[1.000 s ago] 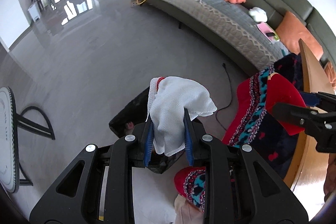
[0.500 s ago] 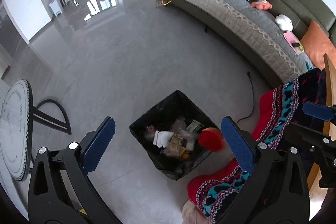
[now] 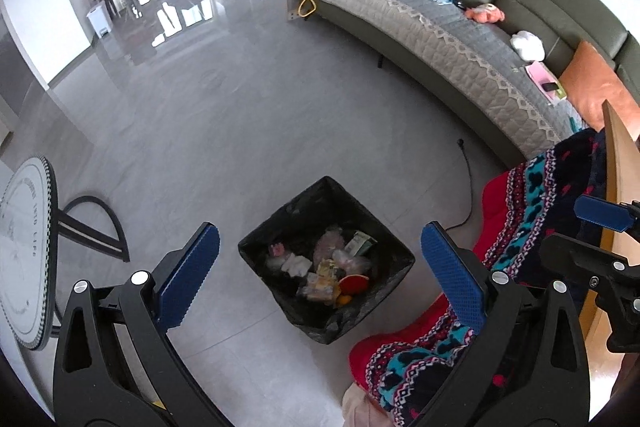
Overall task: Collect trash
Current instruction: 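Open both tools to drop the tissue and paddle into the bin, then move both open tools back over the table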
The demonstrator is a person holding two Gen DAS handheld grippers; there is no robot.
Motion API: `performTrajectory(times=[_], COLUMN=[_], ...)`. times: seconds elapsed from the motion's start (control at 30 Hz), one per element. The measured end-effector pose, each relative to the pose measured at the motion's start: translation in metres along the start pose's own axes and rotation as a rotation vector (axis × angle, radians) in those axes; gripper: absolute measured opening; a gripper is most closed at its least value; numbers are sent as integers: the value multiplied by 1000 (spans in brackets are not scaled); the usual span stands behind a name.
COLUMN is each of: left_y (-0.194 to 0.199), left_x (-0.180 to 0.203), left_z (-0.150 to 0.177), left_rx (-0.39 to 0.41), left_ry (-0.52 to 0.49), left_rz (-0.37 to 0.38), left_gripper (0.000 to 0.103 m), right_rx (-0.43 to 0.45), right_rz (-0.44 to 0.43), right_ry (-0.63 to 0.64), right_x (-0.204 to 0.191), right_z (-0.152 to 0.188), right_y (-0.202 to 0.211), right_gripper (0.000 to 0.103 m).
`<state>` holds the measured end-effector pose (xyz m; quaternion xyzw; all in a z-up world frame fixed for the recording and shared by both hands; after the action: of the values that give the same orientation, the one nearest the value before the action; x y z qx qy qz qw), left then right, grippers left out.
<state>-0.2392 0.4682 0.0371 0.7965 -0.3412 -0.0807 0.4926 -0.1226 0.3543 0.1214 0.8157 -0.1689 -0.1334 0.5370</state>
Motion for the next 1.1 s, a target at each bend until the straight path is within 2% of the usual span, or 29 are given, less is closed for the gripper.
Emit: performTrajectory(times=[0.07, 0.13, 0.23, 0.53, 0.87, 1.1], left_y=[4, 8, 12, 27, 37, 33], left_x=[4, 8, 17, 48, 130, 224], left_z=[0, 2, 4, 10, 22, 44], left_rx=[6, 13, 20, 35, 35, 1], left_ry=[-2, -5, -21, -86, -200, -334], left_rz=[15, 29, 44, 77, 170, 284], left_gripper=[98, 98, 98, 98, 98, 98], right_rx=[3, -7, -66, 14, 58, 69], right_rz=[-5, -21, -60, -22, 47, 130], right_ry=[-13, -23, -45, -116, -267, -427], right_x=[4, 9, 16, 44, 119, 194], right_z=[3, 8, 17, 39, 88, 150], right_y=[4, 7, 4, 34, 75, 107], right_gripper=[91, 100, 100, 100, 100, 100])
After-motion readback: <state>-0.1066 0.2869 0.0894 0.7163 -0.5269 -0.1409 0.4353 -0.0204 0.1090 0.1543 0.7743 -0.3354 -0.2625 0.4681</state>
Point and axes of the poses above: each gripper's, at about its wrist camera, not at the fingertips, and y roughly against the way its jaws point, x to its right, z to its underside, the point moved 1 cm from there along -y, roughly the way its jaws point, and after that the axes turned 12 degrees about z, right-handed, at the moved point
